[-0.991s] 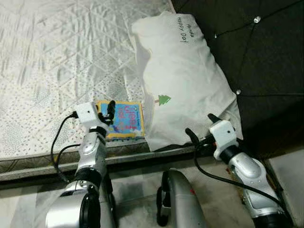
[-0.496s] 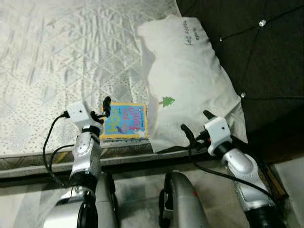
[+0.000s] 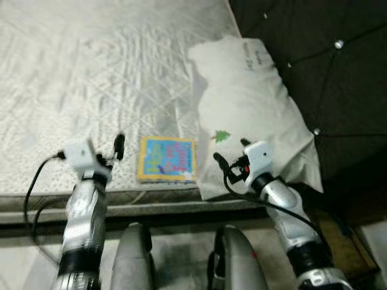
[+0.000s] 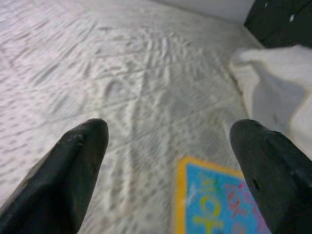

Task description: Clean up the room

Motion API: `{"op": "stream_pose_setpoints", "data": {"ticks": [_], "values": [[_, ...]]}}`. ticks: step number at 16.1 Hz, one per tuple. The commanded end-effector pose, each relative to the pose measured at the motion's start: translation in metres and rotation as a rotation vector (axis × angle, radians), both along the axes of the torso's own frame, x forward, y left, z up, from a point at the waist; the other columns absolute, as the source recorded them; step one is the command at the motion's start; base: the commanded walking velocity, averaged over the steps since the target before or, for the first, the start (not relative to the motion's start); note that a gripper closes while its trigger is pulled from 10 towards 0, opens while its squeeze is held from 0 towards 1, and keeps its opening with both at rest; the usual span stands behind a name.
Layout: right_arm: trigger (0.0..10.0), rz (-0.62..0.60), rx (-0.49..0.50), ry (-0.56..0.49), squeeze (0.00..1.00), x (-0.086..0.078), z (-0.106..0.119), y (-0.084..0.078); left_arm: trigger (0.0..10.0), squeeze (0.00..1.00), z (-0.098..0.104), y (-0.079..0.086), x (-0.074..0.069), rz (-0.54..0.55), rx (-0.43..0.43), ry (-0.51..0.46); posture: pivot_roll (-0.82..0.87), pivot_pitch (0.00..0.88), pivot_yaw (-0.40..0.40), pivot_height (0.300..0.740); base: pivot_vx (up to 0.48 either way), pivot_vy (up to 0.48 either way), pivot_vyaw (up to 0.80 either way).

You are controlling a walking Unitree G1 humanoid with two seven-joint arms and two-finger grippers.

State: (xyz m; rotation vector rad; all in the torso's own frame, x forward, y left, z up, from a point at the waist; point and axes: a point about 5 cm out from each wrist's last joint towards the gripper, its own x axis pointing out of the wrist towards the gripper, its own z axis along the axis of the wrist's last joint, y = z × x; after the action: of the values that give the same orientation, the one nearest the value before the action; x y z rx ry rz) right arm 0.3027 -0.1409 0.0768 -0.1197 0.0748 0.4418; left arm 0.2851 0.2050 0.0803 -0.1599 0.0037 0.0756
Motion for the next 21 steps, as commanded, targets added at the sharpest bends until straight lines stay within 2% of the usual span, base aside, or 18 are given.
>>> {"op": "stream_pose_setpoints", "data": {"ticks": [1,2,3,4,6,8,11,12,14,16,18,21], "values": [[10.0,-0.063,0.039,0.032,0.0,0.003,-0.004,-0.008,10.0,1.0,-0.009,-0.004,-0.012,-0.025,0.057,0.039,0.0,0.06,-0.018,0.638,0.0,0.0,0.0],[10.0,-0.093,0.063,0.028,0.0,0.006,-0.002,-0.008,10.0,0.02,-0.011,-0.003,-0.021,0.001,0.075,0.046,0.0,0.05,-0.01,0.638,0.0,0.0,0.0],[10.0,-0.125,0.086,-0.012,0.0,0.015,0.008,-0.005,10.0,0.0,-0.003,-0.005,-0.027,0.036,0.077,0.03,0.01,0.085,-0.01,0.638,0.0,0.0,0.0],[10.0,-0.163,0.124,-0.052,0.0,0.014,0.016,-0.003,10.0,0.0,0.008,-0.013,-0.037,0.046,0.112,-0.019,0.03,0.08,-0.021,0.638,0.0,0.0,0.0],[10.0,-0.164,0.14,-0.073,0.0,0.014,0.021,-0.001,10.0,0.0,0.019,-0.018,-0.039,0.04,0.115,-0.063,0.03,0.097,-0.028,0.638,0.0,0.0,0.0],[10.0,-0.163,0.2,-0.071,0.0,0.011,0.024,0.002,10.0,0.0,0.017,-0.013,-0.053,0.133,0.133,-0.041,0.03,0.109,-0.027,0.658,0.0,0.0,0.0],[10.0,-0.146,0.203,-0.062,0.0,0.014,0.022,0.005,10.0,0.0,0.015,-0.009,-0.051,0.158,0.13,-0.003,0.05,0.098,-0.024,0.693,0.0,0.0,0.0],[10.0,-0.182,0.202,-0.043,0.0,0.014,0.015,0.001,10.0,0.0,0.014,-0.004,-0.054,0.187,0.134,0.019,0.05,0.091,-0.016,0.708,0.0,0.0,0.0],[10.0,-0.238,0.225,-0.002,0.0,0.011,0.006,-0.006,10.0,0.0,0.009,-0.005,-0.058,0.2,0.132,0.049,0.05,0.075,-0.012,0.728,0.0,0.0,0.0],[10.0,-0.238,0.215,-0.008,0.0,0.012,0.006,-0.006,10.0,0.0,0.006,-0.008,-0.057,0.167,0.122,0.062,0.05,0.063,-0.003,0.74,0.0,0.0,0.0],[10.0,-0.213,0.208,-0.023,0.0,0.016,0.011,0.003,10.0,0.0,0.006,-0.015,-0.053,0.16,0.09,0.066,0.03,0.057,0.0,0.74,0.0,0.0,0.0],[10.0,-0.16,0.203,-0.056,0.0,0.017,0.018,0.016,10.0,0.0,0.017,-0.023,-0.041,0.127,0.137,0.031,0.03,0.067,-0.013,0.74,0.0,0.0,0.0]]}}
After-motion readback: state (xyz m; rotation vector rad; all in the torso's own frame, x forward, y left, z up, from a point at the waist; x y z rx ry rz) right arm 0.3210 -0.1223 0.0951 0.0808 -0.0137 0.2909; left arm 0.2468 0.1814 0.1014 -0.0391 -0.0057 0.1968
